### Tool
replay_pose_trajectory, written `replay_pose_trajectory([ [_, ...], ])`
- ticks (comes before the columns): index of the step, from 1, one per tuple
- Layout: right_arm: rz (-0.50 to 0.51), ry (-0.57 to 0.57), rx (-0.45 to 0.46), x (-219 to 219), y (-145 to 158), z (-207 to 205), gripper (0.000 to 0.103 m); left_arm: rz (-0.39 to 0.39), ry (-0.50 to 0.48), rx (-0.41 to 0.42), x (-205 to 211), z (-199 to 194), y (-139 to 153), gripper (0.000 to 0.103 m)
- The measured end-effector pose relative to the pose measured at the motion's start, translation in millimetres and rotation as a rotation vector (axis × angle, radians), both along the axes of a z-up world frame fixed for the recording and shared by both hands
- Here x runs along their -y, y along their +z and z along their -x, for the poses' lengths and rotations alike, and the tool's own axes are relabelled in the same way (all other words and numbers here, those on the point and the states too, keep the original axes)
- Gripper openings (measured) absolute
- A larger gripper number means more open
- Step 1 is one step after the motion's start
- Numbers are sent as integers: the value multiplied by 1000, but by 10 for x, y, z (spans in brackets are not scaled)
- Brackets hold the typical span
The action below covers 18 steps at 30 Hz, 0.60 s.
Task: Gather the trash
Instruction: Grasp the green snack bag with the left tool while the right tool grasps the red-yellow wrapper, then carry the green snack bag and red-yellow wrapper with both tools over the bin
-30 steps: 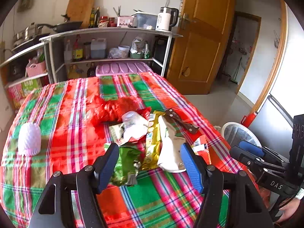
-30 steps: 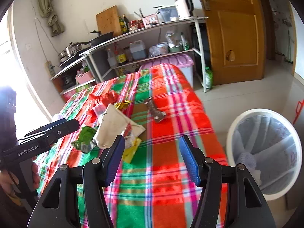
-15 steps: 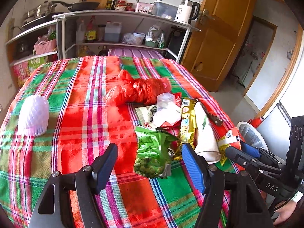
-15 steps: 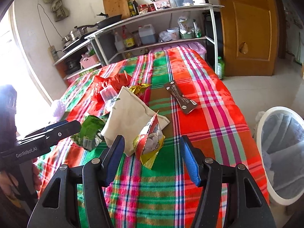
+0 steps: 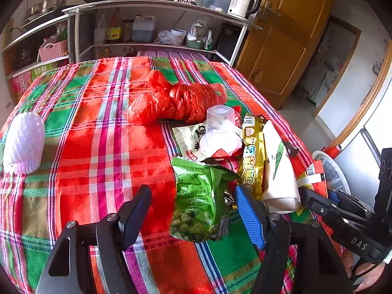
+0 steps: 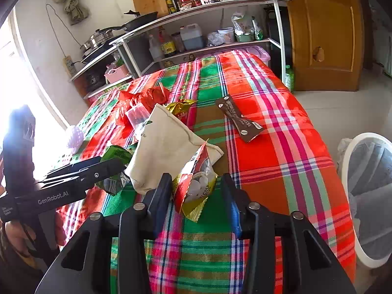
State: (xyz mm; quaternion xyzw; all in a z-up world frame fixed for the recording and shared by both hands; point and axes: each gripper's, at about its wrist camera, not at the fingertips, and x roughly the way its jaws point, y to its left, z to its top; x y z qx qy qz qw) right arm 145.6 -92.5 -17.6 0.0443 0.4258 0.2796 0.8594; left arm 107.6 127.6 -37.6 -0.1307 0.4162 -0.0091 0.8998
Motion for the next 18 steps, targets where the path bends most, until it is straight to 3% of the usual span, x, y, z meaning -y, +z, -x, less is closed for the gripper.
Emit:
replay_pose_trajectory([
  [2, 2, -4, 5, -10, 3, 6, 38, -6, 7, 3, 9, -4, 0, 69],
  [7, -8, -25, 9, 33, 15, 21, 37, 3, 6, -17, -4, -38, -30, 41],
  [18, -2, -32, 31, 62, 53, 64, 30, -2, -6, 3, 27, 18, 3, 36],
])
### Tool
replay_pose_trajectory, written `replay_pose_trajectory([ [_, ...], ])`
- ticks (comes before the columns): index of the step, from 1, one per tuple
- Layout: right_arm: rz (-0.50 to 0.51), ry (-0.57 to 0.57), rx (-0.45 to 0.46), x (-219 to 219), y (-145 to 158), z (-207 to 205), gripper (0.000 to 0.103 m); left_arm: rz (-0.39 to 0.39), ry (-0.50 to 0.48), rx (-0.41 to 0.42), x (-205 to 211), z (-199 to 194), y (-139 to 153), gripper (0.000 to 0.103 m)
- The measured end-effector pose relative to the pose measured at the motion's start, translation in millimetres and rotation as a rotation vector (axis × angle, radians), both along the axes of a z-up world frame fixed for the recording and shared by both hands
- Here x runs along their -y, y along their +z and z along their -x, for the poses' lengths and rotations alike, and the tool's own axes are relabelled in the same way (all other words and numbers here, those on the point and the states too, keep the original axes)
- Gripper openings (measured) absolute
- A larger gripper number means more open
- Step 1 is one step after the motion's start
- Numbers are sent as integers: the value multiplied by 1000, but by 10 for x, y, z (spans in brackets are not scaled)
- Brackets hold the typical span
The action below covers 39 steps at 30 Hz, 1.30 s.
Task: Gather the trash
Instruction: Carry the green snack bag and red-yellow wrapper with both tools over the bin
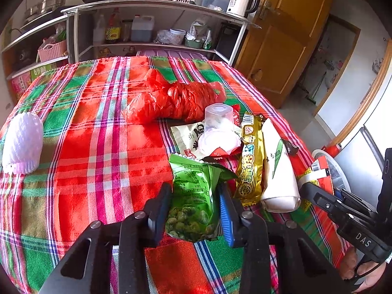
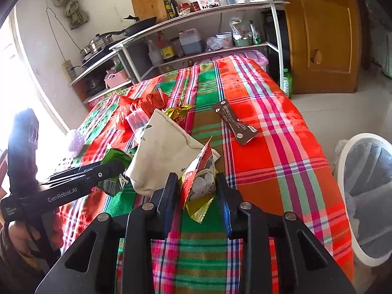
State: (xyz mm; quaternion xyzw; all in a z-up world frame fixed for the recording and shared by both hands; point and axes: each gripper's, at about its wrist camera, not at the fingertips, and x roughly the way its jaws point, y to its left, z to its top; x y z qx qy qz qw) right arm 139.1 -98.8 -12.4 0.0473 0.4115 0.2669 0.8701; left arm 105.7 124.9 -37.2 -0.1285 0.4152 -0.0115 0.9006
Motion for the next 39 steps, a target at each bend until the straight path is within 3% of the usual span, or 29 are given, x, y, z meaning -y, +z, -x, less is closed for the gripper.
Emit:
replay_pose_trajectory([
  [2, 4, -3, 6, 12, 10, 14, 26, -7, 0, 7, 2, 18, 27, 36],
  [26, -28, -77, 79, 394, 288, 123, 26, -12, -112, 111, 393, 119, 495, 36],
  [39, -9, -198, 118, 971, 474, 117, 26, 14, -275, 138, 1104, -158, 635, 36],
])
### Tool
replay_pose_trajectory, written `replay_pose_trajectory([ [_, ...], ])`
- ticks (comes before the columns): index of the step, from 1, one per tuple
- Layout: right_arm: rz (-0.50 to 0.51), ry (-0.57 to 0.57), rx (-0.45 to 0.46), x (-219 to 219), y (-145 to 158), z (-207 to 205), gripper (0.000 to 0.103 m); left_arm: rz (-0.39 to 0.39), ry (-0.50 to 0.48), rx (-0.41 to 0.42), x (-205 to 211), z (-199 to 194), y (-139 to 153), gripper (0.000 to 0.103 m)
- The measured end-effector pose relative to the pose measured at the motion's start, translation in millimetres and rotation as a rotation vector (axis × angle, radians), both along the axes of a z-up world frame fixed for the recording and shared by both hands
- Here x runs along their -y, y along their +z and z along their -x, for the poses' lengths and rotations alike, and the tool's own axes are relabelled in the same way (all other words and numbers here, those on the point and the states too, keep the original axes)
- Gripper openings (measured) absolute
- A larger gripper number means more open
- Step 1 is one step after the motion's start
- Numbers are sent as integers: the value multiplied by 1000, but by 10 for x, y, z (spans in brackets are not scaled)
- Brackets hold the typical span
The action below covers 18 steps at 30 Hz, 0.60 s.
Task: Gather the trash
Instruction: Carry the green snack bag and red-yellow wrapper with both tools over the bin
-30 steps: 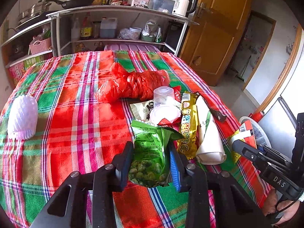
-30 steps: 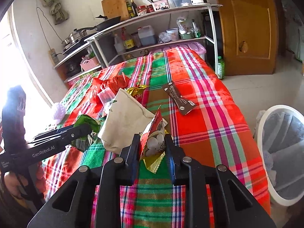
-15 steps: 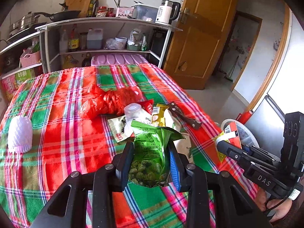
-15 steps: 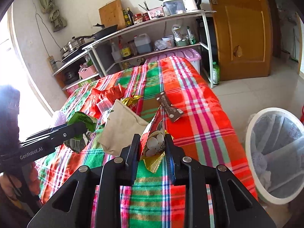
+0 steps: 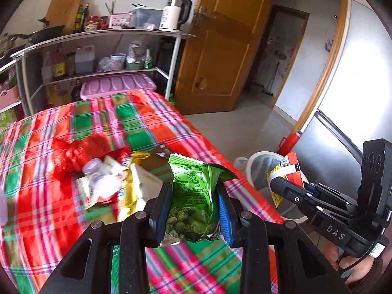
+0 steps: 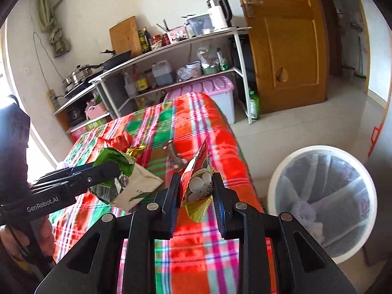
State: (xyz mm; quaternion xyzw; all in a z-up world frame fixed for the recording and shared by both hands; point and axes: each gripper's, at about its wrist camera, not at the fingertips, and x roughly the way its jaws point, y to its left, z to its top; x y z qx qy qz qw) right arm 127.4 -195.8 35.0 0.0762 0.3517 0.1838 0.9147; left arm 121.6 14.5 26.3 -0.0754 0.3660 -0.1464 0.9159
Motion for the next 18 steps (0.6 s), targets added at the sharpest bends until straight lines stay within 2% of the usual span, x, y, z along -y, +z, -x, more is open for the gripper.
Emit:
replay_pose_trajectory([
  [9, 27, -115, -3, 508, 32, -2, 26, -27, -126, -4, 639, -250, -20, 36],
  [18, 56, -224, -63, 1044, -163, -62, 26, -31, -259, -44, 1319, -418, -182, 37],
])
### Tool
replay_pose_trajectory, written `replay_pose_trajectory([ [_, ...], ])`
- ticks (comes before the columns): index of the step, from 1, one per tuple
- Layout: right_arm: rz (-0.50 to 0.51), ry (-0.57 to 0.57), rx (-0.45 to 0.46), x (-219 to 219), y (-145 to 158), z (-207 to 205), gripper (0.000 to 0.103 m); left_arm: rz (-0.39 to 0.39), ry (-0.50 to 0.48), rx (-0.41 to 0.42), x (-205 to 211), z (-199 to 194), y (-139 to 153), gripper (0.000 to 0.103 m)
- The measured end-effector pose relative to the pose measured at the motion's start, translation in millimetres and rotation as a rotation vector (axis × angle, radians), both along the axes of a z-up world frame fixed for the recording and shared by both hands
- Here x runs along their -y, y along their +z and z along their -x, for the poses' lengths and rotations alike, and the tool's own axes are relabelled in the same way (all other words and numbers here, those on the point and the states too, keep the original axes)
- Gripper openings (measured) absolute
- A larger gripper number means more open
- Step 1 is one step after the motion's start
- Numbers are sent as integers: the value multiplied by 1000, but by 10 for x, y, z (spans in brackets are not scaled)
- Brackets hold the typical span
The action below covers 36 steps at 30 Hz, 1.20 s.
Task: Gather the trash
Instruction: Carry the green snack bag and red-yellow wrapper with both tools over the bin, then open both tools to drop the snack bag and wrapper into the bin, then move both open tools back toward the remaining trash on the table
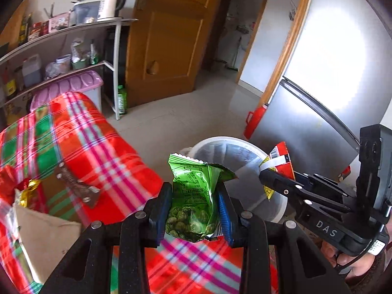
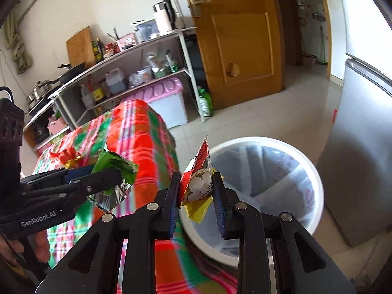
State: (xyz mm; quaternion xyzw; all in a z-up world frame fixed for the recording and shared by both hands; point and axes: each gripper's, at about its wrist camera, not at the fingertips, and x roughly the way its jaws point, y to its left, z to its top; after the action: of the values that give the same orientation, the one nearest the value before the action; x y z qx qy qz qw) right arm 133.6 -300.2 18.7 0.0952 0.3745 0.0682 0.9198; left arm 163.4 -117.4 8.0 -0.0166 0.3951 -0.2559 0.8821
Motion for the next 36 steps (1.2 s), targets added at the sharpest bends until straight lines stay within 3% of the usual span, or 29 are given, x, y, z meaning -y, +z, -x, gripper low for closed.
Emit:
replay_pose_trajectory([
  [10, 32, -52, -96, 372, -368, -136, 27, -59, -76, -79, 511, -211, -330, 37],
  [13, 43, -62, -137, 442, -513, -180, 27, -134, -61, -47, 652, -248, -399, 37],
  [19, 79, -82, -177, 528, -651, -227, 28, -122, -69, -94, 742, -333, -506, 38],
  [20, 80, -87, -180, 539, -651, -243, 29, -124, -65, -102, 747, -346, -515, 39],
  [22, 83, -98, -177, 556, -650, -244, 42, -126, -62, -97, 768, -348, -509, 45],
  [23, 79, -102, -175, 567, -648, -244, 55, -129, -65, -94, 774, -346, -509, 46],
  [24, 74, -102, -173, 570, -642, -242, 59, -130, -69, -93, 780, -341, -510, 46],
  [36, 85, -133, -172, 576, -609, -186, 60, -113, -52, -95, 717, -324, -484, 48],
])
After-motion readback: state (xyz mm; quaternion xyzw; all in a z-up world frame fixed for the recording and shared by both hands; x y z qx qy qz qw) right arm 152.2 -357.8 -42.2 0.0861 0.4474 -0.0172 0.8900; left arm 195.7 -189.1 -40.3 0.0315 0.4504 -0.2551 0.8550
